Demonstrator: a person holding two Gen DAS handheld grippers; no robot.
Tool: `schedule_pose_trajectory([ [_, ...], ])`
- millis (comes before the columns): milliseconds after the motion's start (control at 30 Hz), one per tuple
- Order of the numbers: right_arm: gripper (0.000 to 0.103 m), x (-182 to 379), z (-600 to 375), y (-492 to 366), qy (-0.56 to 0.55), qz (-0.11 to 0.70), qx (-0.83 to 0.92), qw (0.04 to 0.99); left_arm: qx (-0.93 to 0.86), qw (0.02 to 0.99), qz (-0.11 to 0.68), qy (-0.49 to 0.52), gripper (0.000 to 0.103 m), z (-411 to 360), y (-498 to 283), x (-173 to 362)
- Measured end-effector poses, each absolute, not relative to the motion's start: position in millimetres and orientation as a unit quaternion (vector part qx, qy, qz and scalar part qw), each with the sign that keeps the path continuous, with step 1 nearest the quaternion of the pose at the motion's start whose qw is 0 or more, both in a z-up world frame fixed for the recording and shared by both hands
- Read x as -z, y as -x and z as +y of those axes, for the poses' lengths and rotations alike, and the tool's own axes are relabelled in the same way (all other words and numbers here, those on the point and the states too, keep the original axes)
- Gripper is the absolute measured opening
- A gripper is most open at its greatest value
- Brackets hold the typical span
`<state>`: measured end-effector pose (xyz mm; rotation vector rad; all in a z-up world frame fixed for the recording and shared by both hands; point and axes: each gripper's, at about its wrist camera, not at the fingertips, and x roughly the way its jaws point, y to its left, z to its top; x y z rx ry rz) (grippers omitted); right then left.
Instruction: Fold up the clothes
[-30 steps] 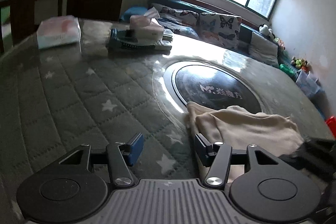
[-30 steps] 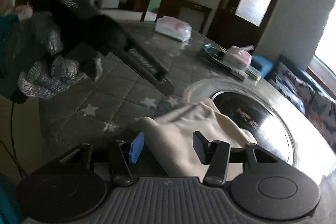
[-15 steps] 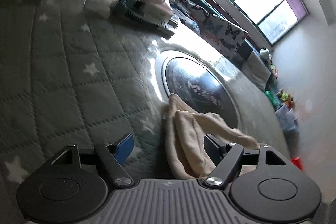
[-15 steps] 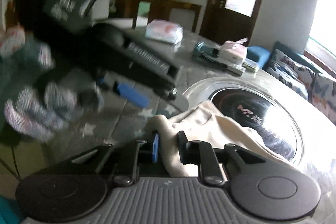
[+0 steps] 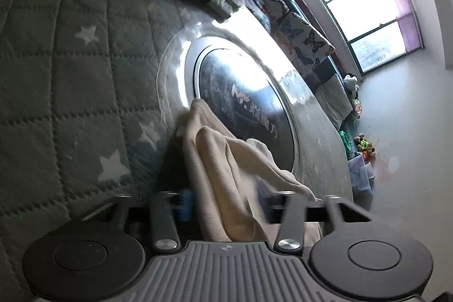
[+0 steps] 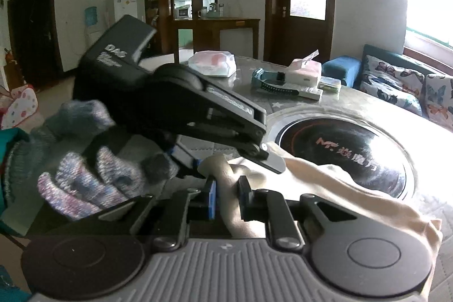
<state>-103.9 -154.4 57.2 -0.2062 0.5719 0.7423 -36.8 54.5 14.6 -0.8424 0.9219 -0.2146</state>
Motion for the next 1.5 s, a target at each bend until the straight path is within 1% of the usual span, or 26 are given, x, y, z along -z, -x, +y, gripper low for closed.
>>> schedule_pose_trajectory([
  [33, 0.014, -56, -154, 105, 0.1, 0.277, -0.358, 0.886, 0.1, 0.806, 0.432, 0.393, 0.019, 54, 36, -14],
  [67, 0.014, -55, -154, 107, 0.1, 0.278, -0.359, 0.885, 0.099, 0.807, 0.432, 0.389, 0.016, 54, 36, -13],
  [200, 0.017, -52, -160, 111, 0.092, 0.286, -0.355, 0.885, 0.099, 0.813, 0.432, 0.377, 0.015, 54, 37, -14],
  [367, 0.018, -56, -190, 112, 0.073, 0.283, -0.316, 0.902, 0.097, 0.817, 0.435, 0.366, 0.015, 53, 38, -14],
  [467, 0.02, -52, -223, 98, 0.07, 0.279, -0.238, 0.928, 0.097, 0.821, 0.433, 0.359, 0.015, 51, 39, -14],
  [567, 0.021, -44, -260, 81, 0.035, 0.292, -0.162, 0.942, 0.098, 0.823, 0.434, 0.353, 0.015, 51, 39, -14],
  [667, 0.027, -35, -289, 66, 0.015, 0.301, -0.101, 0.948, 0.098, 0.826, 0.434, 0.345, 0.015, 49, 38, -15],
  [767, 0.031, -26, -307, 52, -0.019, 0.317, -0.085, 0.945, 0.099, 0.829, 0.433, 0.339, 0.015, 48, 37, -16],
  [800, 0.039, -23, -311, 50, -0.027, 0.319, -0.081, 0.944, 0.1, 0.83, 0.433, 0.337, 0.015, 48, 37, -16],
  [833, 0.044, -20, -314, 47, -0.034, 0.321, -0.078, 0.943, 0.1, 0.831, 0.433, 0.335, 0.015, 47, 37, -15],
  [867, 0.044, -17, -317, 44, -0.041, 0.323, -0.074, 0.943, 0.1, 0.831, 0.433, 0.333, 0.015, 47, 37, -15],
  [1000, 0.04, -5, -326, 38, -0.085, 0.328, -0.081, 0.937, 0.103, 0.834, 0.433, 0.325, 0.015, 46, 36, -16],
  [1067, 0.032, -3, -331, 38, -0.101, 0.328, -0.088, 0.935, 0.103, 0.838, 0.432, 0.317, 0.015, 45, 35, -16],
  [1100, 0.025, -2, -333, 39, -0.11, 0.328, -0.092, 0.934, 0.102, 0.84, 0.431, 0.313, 0.015, 43, 35, -17],
  [1133, 0.014, -3, -334, 40, -0.118, 0.329, -0.097, 0.932, 0.101, 0.842, 0.431, 0.309, 0.015, 42, 34, -18],
  [1167, 0.011, -5, -335, 41, -0.124, 0.329, -0.101, 0.931, 0.1, 0.845, 0.429, 0.303, 0.014, 41, 34, -20],
  [1367, 0.009, -30, -339, 60, -0.13, 0.295, -0.106, 0.941, 0.12, 0.868, 0.408, 0.257, 0.014, 23, 33, -46],
  [1500, 0.009, -53, -347, 74, -0.117, 0.264, -0.097, 0.952, 0.148, 0.88, 0.394, 0.22, 0.013, -6, 27, -66],
])
